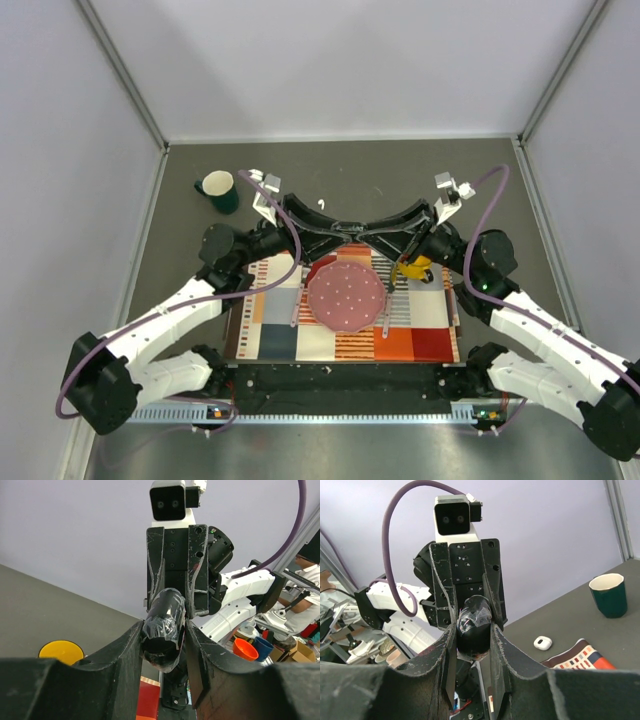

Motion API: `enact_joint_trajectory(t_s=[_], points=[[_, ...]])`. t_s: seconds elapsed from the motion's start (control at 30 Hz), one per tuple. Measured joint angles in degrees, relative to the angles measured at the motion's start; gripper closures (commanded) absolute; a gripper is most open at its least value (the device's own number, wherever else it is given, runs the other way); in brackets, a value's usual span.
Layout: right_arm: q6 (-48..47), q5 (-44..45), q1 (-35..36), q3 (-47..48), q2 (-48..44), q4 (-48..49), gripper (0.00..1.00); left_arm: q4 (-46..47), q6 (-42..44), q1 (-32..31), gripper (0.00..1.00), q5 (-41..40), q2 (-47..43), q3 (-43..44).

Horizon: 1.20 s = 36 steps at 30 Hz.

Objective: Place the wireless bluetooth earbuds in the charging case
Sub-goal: Open the charging case.

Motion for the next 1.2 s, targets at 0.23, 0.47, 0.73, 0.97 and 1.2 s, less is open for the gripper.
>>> enact_joint_trajectory(t_s=[0.23, 0.47, 0.73, 0.97, 1.2], points=[[-0.09, 0.20, 0.04, 0.00, 0.04, 0.31, 1.00, 0.37, -0.37, -0.20, 0.78, 0.61, 0.61, 0.63], [-0.24, 0.28, 0.04, 0.00, 0.04, 0.37, 0.48, 0.33, -0.09, -0.22, 1.00, 0.70, 0.61, 0.81], [0.00, 4.39, 0.37, 2.97, -0.37, -13.68, 0.14, -8.63, 12.22, -1.16, 1.00, -2.60, -3.78, 0.39], [4.81, 7.48, 0.37, 10.03, -2.01, -25.09, 0.13, -18.99, 29.29, -1.18, 1.00, -9.01, -14.10, -1.70], [17.46, 4.22, 0.35, 16.83, 4.87, -32.04, 0.13, -23.63, 36.89, -1.18, 1.00, -11.17, -14.25, -1.92]])
